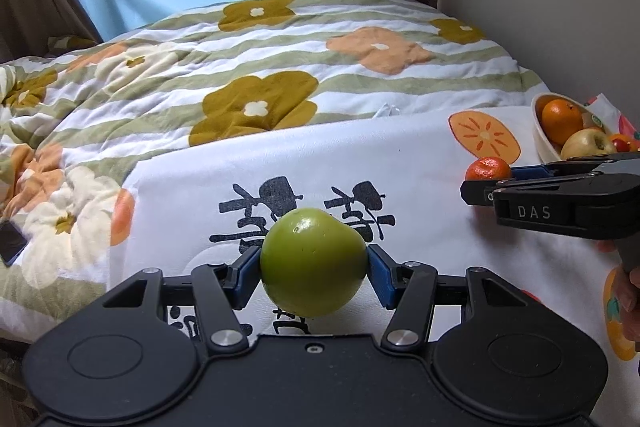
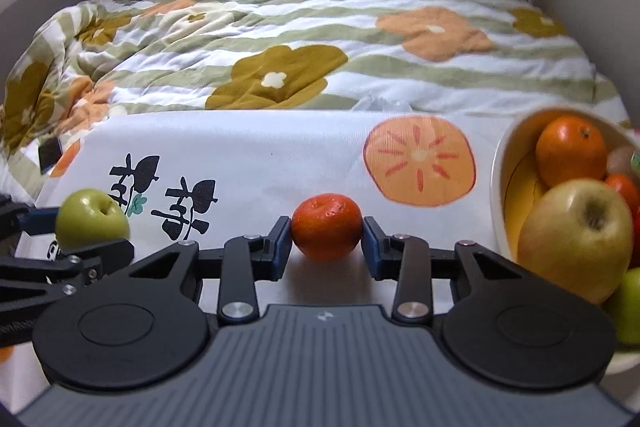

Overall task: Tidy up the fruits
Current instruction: 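Close the left gripper on the green apple while the right gripper grasps the mandarin, then carry the green apple and mandarin into the bowl and open both grippers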

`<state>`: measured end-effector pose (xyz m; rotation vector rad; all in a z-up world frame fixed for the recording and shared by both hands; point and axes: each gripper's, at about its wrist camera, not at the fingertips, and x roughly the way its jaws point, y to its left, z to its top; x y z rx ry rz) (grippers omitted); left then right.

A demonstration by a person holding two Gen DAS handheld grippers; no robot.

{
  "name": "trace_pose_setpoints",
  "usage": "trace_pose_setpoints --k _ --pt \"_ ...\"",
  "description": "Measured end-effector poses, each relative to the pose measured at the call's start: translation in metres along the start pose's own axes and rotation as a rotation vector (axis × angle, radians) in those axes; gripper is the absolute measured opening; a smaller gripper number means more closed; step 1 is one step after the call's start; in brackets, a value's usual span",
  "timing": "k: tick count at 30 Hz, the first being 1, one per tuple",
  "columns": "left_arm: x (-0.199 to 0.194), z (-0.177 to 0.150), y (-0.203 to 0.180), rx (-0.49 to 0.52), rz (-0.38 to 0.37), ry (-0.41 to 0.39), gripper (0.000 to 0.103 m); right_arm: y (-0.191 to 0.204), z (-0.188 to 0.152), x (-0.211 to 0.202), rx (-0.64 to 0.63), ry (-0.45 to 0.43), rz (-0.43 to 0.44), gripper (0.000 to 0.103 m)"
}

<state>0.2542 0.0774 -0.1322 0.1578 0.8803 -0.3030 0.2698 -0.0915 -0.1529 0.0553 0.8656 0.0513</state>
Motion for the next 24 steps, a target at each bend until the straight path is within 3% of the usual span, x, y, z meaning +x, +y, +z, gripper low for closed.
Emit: trace_pose_setpoints --k 11,24 --pt "-0.042 0.007 -0.023 -0.032 0.021 -0.044 0.060 -0.013 0.001 -0.041 -0.006 -0.038 0.049 0.052" --pt "-0.092 0.026 -0.113 -0.068 0.018 -0.134 0.060 -0.084 -0.003 -0.116 0.005 -0.100 0.095 0.052"
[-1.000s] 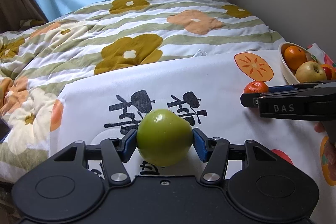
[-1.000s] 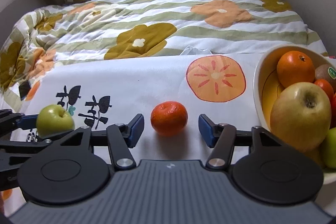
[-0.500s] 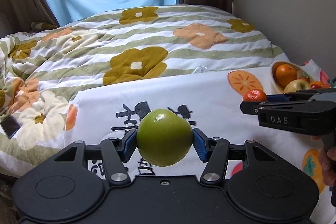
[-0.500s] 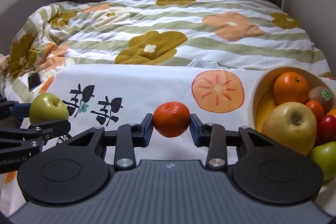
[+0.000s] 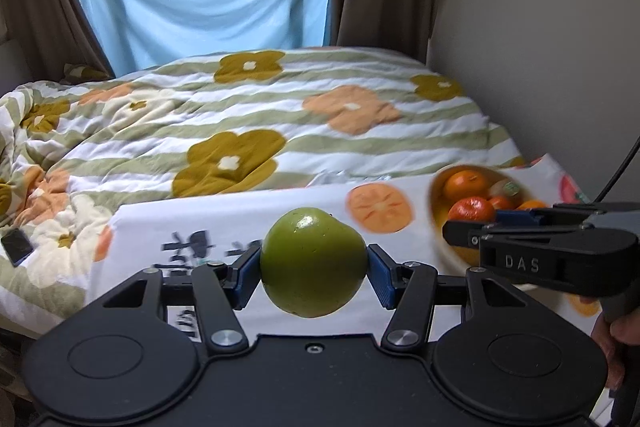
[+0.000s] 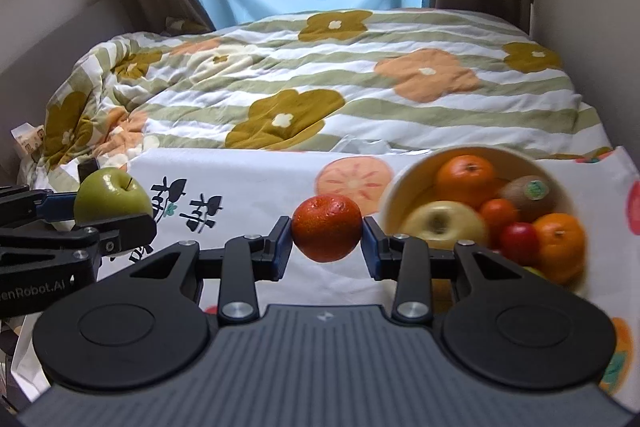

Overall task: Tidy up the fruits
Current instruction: 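Carry the green apple and mandarin into the bowl and open both grippers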

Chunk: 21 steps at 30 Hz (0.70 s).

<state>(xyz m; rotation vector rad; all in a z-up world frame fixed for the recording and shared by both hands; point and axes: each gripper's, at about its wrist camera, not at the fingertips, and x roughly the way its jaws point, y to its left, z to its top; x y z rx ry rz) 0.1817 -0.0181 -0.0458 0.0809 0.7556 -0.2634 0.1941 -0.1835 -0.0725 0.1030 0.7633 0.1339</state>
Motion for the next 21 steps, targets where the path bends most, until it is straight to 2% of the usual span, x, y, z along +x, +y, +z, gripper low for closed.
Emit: trace_pose_setpoints --k 14,21 --pt "-0.013 0.017 -0.109 -0.043 -0.003 -0.067 0.060 -0.099 0.013 -0.060 -0.046 -0.041 0.018 0.052" --pt "0.008 0.038 -0.136 -0.019 -0.016 -0.054 0.060 -0.133 0.019 -0.063 -0.049 -0.038 0.011 0.052"
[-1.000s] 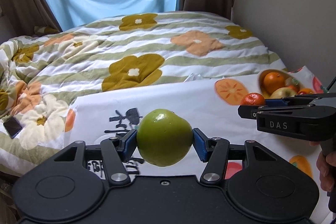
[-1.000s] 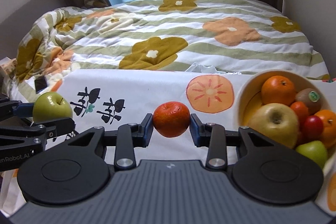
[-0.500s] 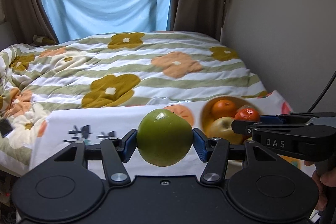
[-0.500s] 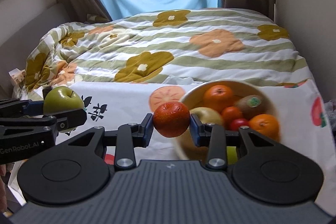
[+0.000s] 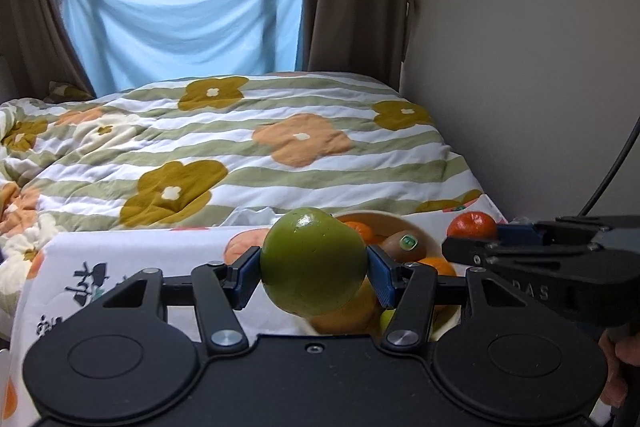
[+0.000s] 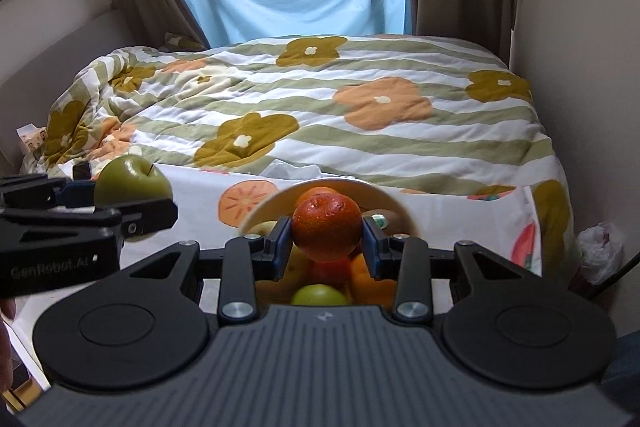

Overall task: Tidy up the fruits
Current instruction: 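Carry the green apple and mandarin into the bowl and open both grippers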

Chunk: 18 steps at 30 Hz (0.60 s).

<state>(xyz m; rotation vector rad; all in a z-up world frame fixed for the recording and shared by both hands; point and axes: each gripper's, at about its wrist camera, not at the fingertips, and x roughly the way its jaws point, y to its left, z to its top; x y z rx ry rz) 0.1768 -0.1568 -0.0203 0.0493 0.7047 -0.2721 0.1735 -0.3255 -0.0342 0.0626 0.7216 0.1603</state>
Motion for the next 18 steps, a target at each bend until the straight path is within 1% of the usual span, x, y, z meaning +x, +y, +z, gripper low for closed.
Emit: trace_pose_setpoints --k 5,11,18 --pt "0.031 0.014 -0.001 0.020 -0.022 0.019 0.060 -0.014 0.005 0.011 0.024 -0.003 -0.023 0.052" --pt "0.071 0.025 0.005 0.035 -0.049 0.056 0.060 -0.025 0.019 0.036 0.054 -0.006 -0.058 0.052" --pt "0.118 0.028 0.014 0.053 -0.080 0.123 0.060 -0.032 0.033 0.068 0.100 0.012 -0.091 0.052"
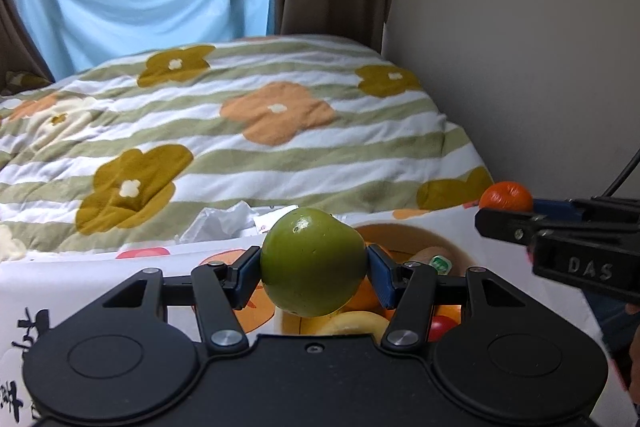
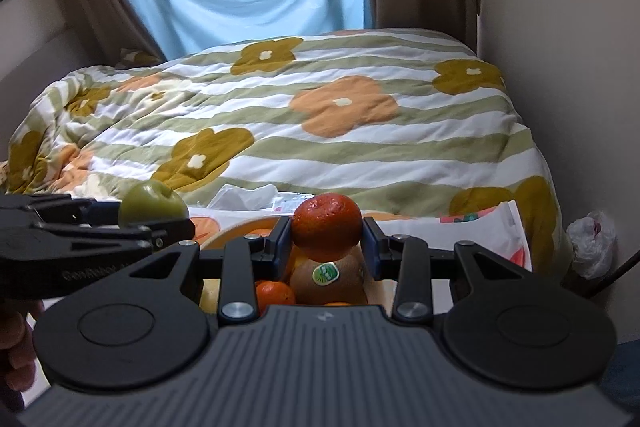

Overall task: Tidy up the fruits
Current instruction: 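Carry the green apple and mandarin into the bowl and open both grippers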

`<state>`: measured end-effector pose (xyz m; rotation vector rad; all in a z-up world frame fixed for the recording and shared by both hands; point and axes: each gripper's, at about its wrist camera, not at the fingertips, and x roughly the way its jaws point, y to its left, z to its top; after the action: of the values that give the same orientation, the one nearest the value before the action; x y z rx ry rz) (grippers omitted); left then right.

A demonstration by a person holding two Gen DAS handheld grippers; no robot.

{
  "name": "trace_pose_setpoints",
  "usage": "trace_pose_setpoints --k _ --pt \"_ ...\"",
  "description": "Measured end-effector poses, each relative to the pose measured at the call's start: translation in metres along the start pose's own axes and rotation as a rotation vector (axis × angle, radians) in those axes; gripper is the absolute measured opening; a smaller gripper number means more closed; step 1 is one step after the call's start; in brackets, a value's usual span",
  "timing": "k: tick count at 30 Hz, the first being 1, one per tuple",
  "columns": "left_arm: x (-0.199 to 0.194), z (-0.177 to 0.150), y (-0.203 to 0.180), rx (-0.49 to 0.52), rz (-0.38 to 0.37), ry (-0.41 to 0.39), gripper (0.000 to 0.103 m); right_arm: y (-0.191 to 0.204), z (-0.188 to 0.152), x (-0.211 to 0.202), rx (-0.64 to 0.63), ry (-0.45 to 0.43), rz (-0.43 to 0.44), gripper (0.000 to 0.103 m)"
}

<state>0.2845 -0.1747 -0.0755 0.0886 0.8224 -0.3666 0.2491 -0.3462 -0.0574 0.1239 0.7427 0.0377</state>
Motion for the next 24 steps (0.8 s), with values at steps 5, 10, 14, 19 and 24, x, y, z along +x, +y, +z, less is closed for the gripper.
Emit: trace_pose_setpoints --k 5,10,14,19,24 --pt "0.023 -0.002 0.006 0.004 -0.016 0.040 0.060 0.000 0.000 0.015 0.027 0.022 -0.001 0.052" --pt "0.035 -0.003 0.010 -0.011 -0.029 0.066 0.060 -0.002 -0.001 0.025 0.055 0.035 -0.009 0.052" --pt "0.041 -0.006 0.012 -0.016 -0.043 0.085 0.061 0.000 -0.003 0.030 0.064 0.044 -0.007 0.052" --pt "0.045 -0.005 0.013 -0.022 -0.061 0.098 0.061 0.003 -0.005 0.033 0.063 0.051 -0.004 0.052" --pt "0.035 -0.002 0.012 -0.003 -0.058 0.038 0.084 0.004 -0.006 0.034 0.062 0.052 -0.004 0.052"
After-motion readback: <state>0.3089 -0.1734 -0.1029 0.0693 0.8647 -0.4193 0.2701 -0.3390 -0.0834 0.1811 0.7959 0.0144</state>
